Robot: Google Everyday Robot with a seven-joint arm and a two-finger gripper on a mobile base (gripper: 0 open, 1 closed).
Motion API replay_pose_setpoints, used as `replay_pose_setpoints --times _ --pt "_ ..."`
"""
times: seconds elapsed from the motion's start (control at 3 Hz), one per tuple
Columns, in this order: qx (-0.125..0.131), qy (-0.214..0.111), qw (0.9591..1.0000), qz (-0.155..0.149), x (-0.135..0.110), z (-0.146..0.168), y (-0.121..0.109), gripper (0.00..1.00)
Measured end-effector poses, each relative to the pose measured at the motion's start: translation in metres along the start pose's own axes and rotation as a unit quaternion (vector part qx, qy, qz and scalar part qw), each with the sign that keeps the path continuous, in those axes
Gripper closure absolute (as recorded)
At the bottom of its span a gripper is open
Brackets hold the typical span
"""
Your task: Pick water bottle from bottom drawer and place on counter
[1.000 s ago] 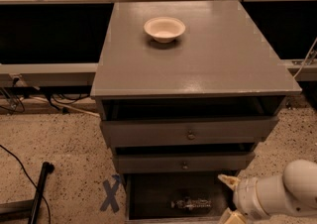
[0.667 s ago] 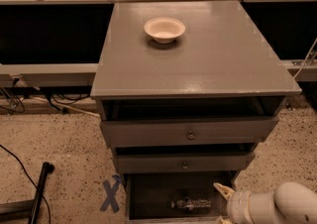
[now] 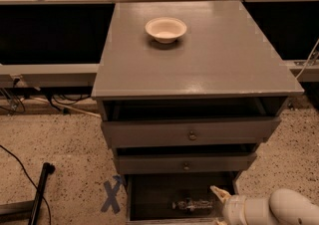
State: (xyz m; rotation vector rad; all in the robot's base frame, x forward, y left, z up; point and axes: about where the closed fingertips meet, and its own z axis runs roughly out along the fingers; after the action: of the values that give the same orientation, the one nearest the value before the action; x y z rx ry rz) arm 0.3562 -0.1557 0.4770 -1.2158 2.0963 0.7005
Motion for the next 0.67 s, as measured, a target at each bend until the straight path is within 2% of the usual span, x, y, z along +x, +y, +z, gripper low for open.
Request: replay_pose_setpoints --times 0.33,0.67 --pt "0.016 -0.028 0.9984 -0.047 -0.007 0.014 -0.027 0.0" --pt "0.054 -0.033 0.9905 -0.122 -0.003 0.035 -0.061 0.0"
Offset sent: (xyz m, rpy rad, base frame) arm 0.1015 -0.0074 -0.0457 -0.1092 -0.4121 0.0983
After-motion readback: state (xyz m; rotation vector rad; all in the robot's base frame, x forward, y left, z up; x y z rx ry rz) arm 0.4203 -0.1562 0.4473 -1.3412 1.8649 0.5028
